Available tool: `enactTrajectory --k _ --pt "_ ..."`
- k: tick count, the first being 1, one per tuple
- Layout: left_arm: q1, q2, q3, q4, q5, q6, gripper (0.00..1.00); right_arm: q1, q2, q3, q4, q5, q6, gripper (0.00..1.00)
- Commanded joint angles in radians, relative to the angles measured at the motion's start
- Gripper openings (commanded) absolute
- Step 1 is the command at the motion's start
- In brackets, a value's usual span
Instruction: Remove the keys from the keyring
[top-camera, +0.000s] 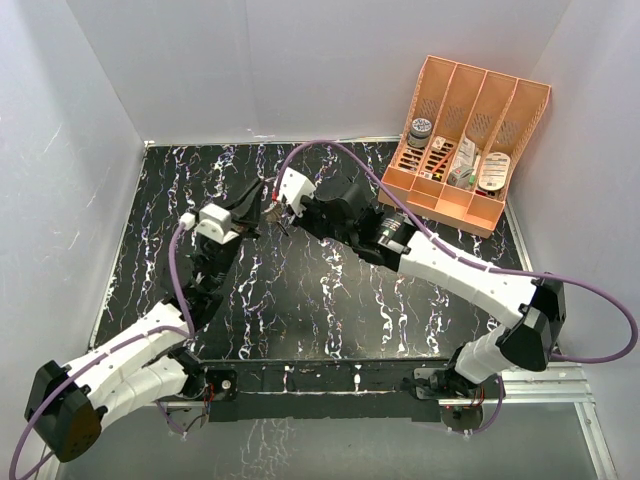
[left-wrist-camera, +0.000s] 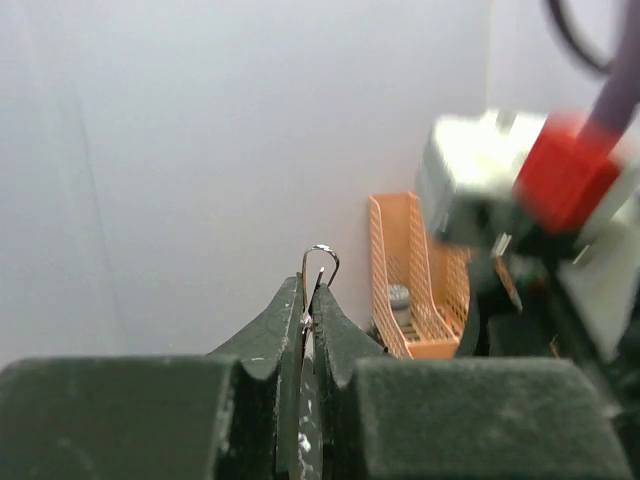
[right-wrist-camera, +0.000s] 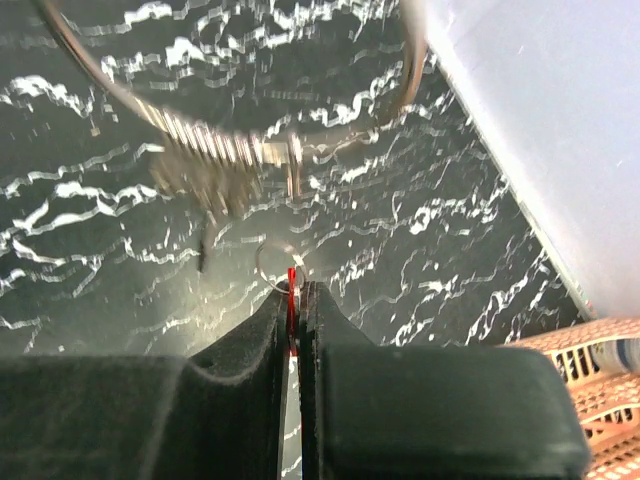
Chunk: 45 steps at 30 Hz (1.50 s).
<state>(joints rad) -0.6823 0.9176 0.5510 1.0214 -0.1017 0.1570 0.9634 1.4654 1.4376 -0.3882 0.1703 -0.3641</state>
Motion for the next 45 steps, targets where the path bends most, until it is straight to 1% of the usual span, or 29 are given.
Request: enactTrajectory --k 1,8,10,13,17,20,23,28,31,35,37,39,42,44,45 --pt "0.006 -0.053 0.022 0.115 -0.053 0.036 0.0 -0.048 0.006 -0.023 -0.009 -0.07 0.022 0.0" --pt "0.006 -0.066 -0.002 0.093 -0.071 0.04 0.0 -0.085 -0.014 -0.058 0.024 -0.041 0.022 0.0" --pt "0.006 -0.072 -0.017 0.079 -0.082 0.029 0.0 -0.131 -0.016 -0.074 0.048 -0.069 0.039 0.0" --pt "0.006 -0.091 -0.041 0.053 -0.099 0.02 0.0 -0.219 -0.005 -0.108 0.081 -0.154 0.077 0.0" --pt "0.006 -0.122 -0.062 0.006 -0.114 0.009 0.0 -0.309 0.049 -0.154 0.12 -0.229 0.125 0.0" --pt "0.006 -0.14 -0.074 -0.032 -0.122 -0.002 0.0 -0.349 0.099 -0.204 0.188 -0.262 0.156 0.0" --pt "0.006 -0.155 -0.092 -0.046 -0.133 -0.014 0.0 -0.388 0.162 -0.234 0.242 -0.327 0.199 0.0" --pt "0.007 -0.172 -0.096 -0.069 -0.136 -0.022 0.0 -0.415 0.259 -0.261 0.336 -0.362 0.245 0.0" --pt "0.006 -0.175 -0.095 -0.074 -0.133 -0.023 0.0 -0.422 0.329 -0.25 0.36 -0.369 0.256 0.0" --pt "0.005 -0.171 -0.099 -0.074 -0.133 -0.026 0.0 -0.424 0.381 -0.243 0.384 -0.368 0.268 0.0" --pt "0.006 -0.168 -0.099 -0.072 -0.134 -0.027 0.0 -0.423 0.392 -0.246 0.397 -0.361 0.27 0.05" --pt "0.006 -0.165 -0.098 -0.073 -0.134 -0.026 0.0 -0.423 0.403 -0.248 0.402 -0.354 0.269 0.13" --pt "0.006 -0.16 -0.096 -0.071 -0.133 -0.027 0.0 -0.424 0.409 -0.255 0.403 -0.348 0.265 0.22" --pt "0.005 -0.156 -0.096 -0.069 -0.134 -0.028 0.0 -0.423 0.408 -0.263 0.411 -0.348 0.263 0.24" --pt "0.006 -0.155 -0.096 -0.068 -0.133 -0.03 0.0 -0.423 0.406 -0.266 0.416 -0.349 0.262 0.3"
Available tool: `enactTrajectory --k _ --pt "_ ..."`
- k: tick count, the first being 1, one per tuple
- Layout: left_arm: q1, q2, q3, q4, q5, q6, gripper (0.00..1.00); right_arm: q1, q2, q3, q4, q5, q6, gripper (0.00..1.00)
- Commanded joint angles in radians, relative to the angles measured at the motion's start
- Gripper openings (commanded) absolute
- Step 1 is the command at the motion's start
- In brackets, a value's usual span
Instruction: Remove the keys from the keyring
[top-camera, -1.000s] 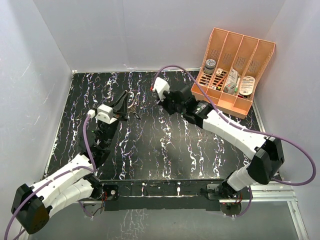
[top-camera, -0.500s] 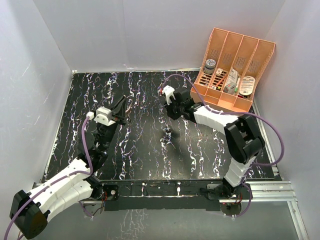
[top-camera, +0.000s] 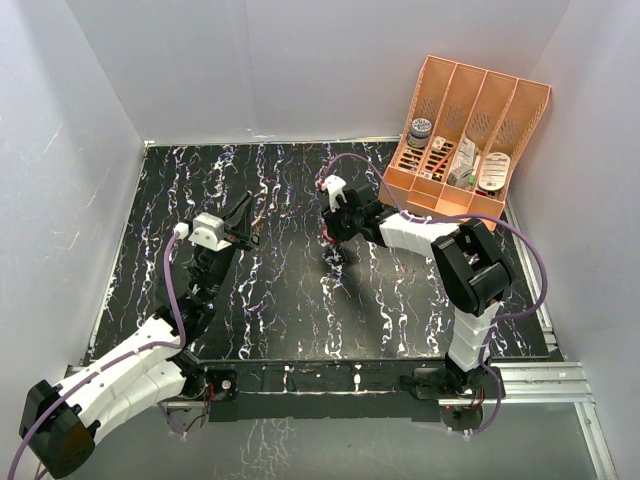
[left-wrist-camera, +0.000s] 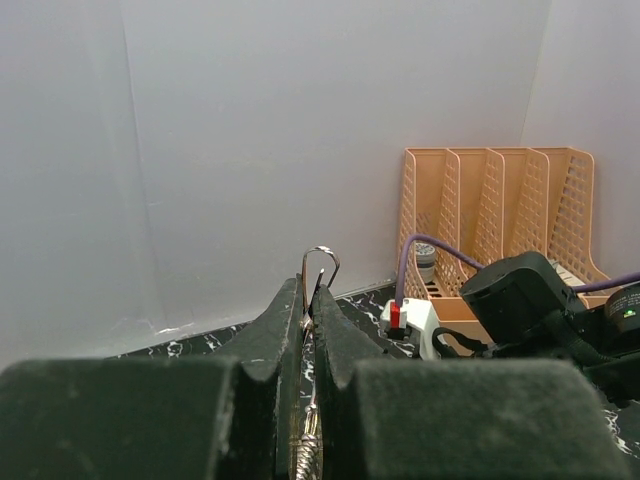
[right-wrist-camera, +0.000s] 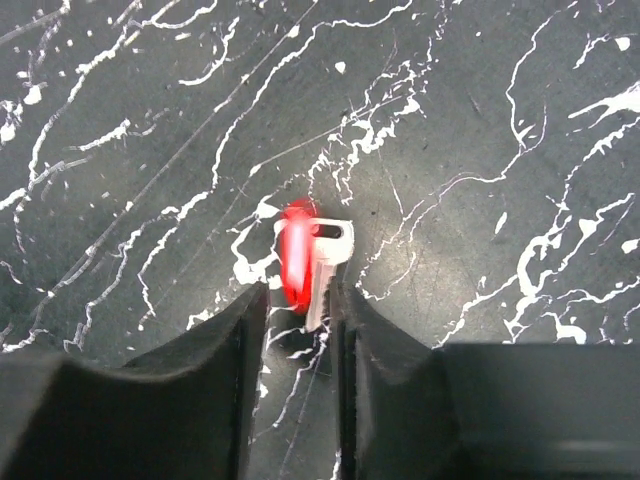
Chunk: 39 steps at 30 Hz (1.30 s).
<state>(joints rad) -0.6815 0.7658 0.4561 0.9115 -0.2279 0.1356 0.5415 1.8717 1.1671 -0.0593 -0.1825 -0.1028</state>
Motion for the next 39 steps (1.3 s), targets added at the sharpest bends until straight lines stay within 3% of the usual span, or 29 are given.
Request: enactTrajectory --k 1,4,7,12,16,20,29,39 --pt "0.004 -0.001 0.0 0.043 -0.006 -0.009 0.0 -0.002 0.0 0.002 0.09 0.001 -0.001 0.39" --pt "0.004 0.006 0.001 0.043 -0.004 -0.011 0.0 -0.002 -0.01 0.001 0.099 0.002 -0.002 0.44" --pt "0.005 0.007 0.003 0.047 -0.003 -0.013 0.0 -0.002 -0.043 -0.018 0.126 0.013 -0.001 0.57" --pt "0.005 0.012 0.013 0.05 0.004 -0.021 0.0 -0.002 -0.171 -0.169 0.301 -0.105 -0.002 0.55" --pt "0.005 0.013 0.031 0.034 0.024 -0.043 0.0 0.006 -0.303 -0.372 0.616 -0.222 0.039 0.56" --pt "0.005 0.018 0.049 0.025 0.035 -0.057 0.0 0.021 -0.35 -0.43 0.742 -0.302 0.103 0.57" --pt "0.004 0.036 0.08 0.016 0.066 -0.108 0.0 0.237 -0.363 -0.44 0.903 -0.163 0.035 0.54" --pt "0.005 0.03 0.089 0.024 0.069 -0.139 0.0 0.314 -0.296 -0.409 1.035 -0.121 0.034 0.51"
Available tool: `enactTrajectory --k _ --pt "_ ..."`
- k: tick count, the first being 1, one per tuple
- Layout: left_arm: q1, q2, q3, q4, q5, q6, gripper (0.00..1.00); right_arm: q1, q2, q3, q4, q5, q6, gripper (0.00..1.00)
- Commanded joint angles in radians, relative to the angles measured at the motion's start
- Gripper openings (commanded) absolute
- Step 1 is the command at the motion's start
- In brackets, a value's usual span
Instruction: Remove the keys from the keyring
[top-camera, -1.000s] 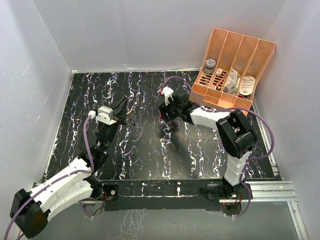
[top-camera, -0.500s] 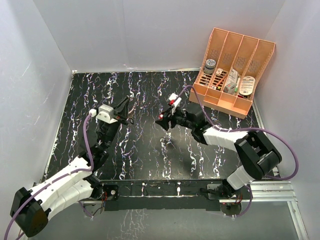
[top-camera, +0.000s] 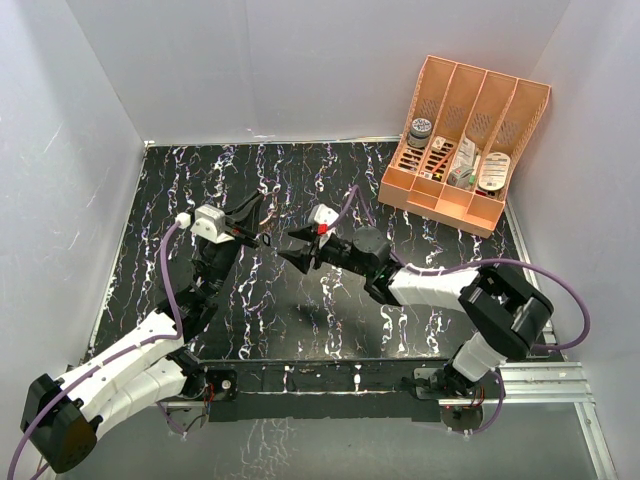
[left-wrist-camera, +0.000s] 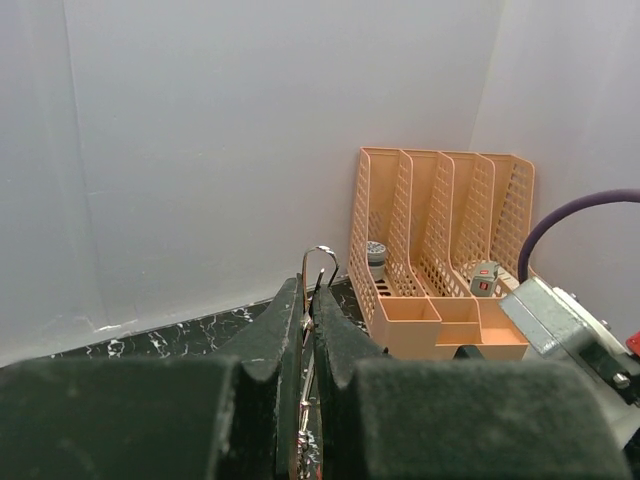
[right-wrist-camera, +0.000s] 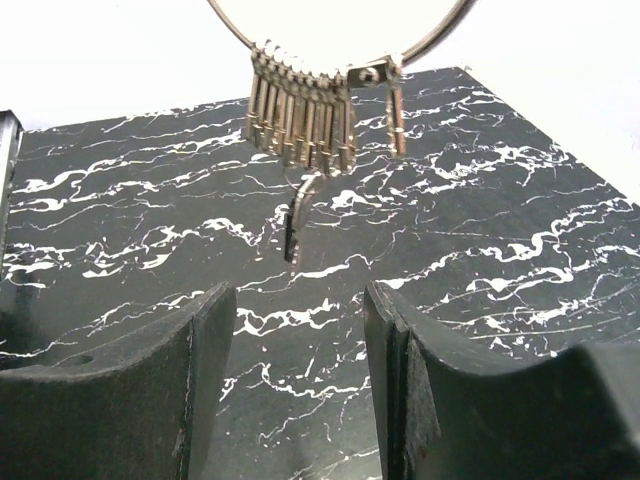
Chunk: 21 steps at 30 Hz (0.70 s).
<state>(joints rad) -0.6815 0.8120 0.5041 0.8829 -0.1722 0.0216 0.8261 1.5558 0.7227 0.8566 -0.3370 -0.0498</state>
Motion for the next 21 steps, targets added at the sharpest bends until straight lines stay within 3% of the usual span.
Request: enactTrajectory --k 1,21 --pt "0.005 -0.016 0.038 0.059 0.012 -0.03 0.0 0.034 0.029 0.043 0.123 0.037 -0.02 0.51" --pt "0.005 -0.025 0.027 0.096 0.008 -0.086 0.0 0.07 0.164 0.146 0.258 0.109 -0.046 0.5"
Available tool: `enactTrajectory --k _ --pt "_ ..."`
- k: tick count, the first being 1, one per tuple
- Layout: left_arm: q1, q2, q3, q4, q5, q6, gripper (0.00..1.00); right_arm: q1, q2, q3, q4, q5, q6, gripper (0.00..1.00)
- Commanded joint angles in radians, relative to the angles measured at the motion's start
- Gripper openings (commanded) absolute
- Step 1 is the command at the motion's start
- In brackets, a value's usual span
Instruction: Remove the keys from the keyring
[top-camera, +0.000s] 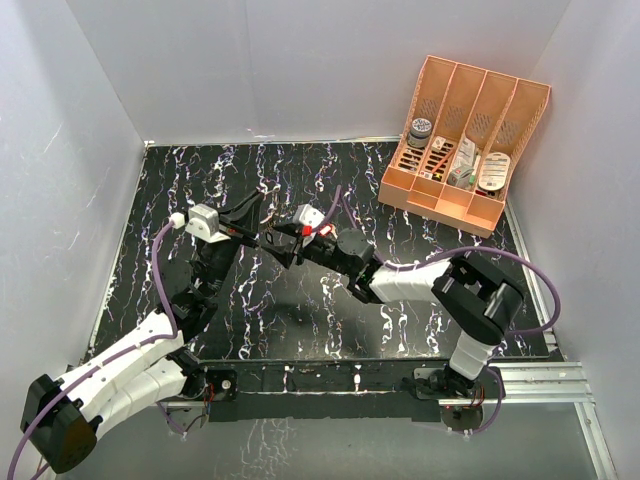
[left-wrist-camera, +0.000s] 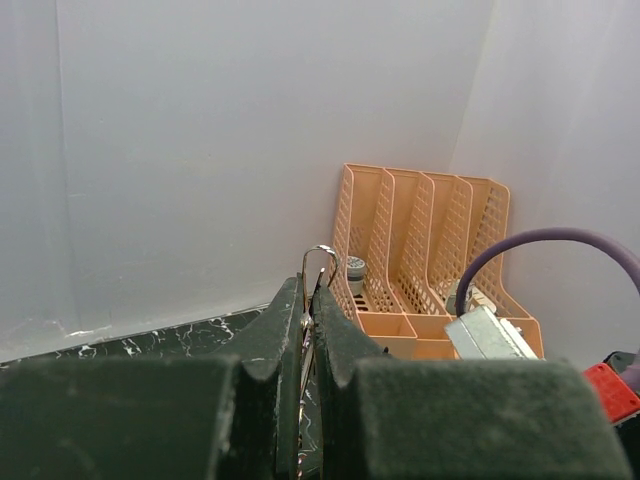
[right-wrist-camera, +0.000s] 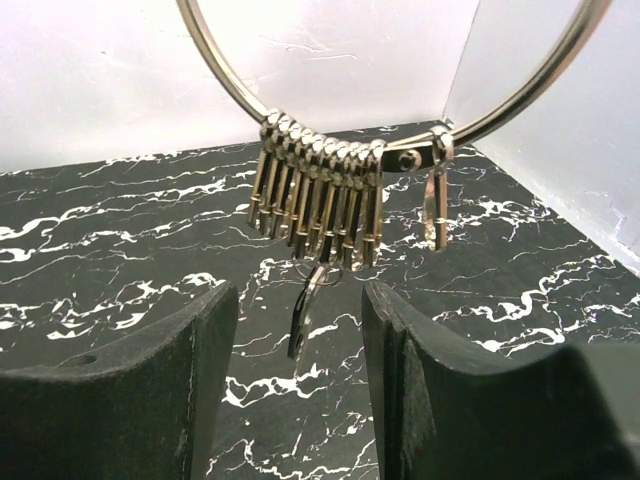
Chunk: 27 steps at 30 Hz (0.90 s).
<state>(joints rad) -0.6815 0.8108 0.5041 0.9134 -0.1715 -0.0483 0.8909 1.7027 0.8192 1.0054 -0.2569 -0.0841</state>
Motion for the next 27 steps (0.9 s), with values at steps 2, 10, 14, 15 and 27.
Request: enactTrajectory --k 2,10,14,15,27 --pt "0.005 -0.026 0.028 0.065 0.008 -0.018 0.0 0.005 0.025 0.051 0.117 0.032 -0.006 0.49" --pt "0.005 -0.029 0.023 0.079 0.008 -0.024 0.0 0.005 0.062 0.046 0.166 0.045 0.01 0.42" --pt "0.005 -0.03 0.016 0.094 -0.001 -0.026 0.0 0.005 0.069 0.055 0.163 0.029 0.017 0.38" --pt "0.005 -0.03 0.016 0.098 -0.003 -0.025 0.0 0.005 0.069 0.057 0.159 0.027 0.017 0.36" --pt "0.005 -0.015 0.013 0.114 -0.01 -0.017 0.0 0.005 0.011 0.021 0.107 0.034 -0.013 0.0"
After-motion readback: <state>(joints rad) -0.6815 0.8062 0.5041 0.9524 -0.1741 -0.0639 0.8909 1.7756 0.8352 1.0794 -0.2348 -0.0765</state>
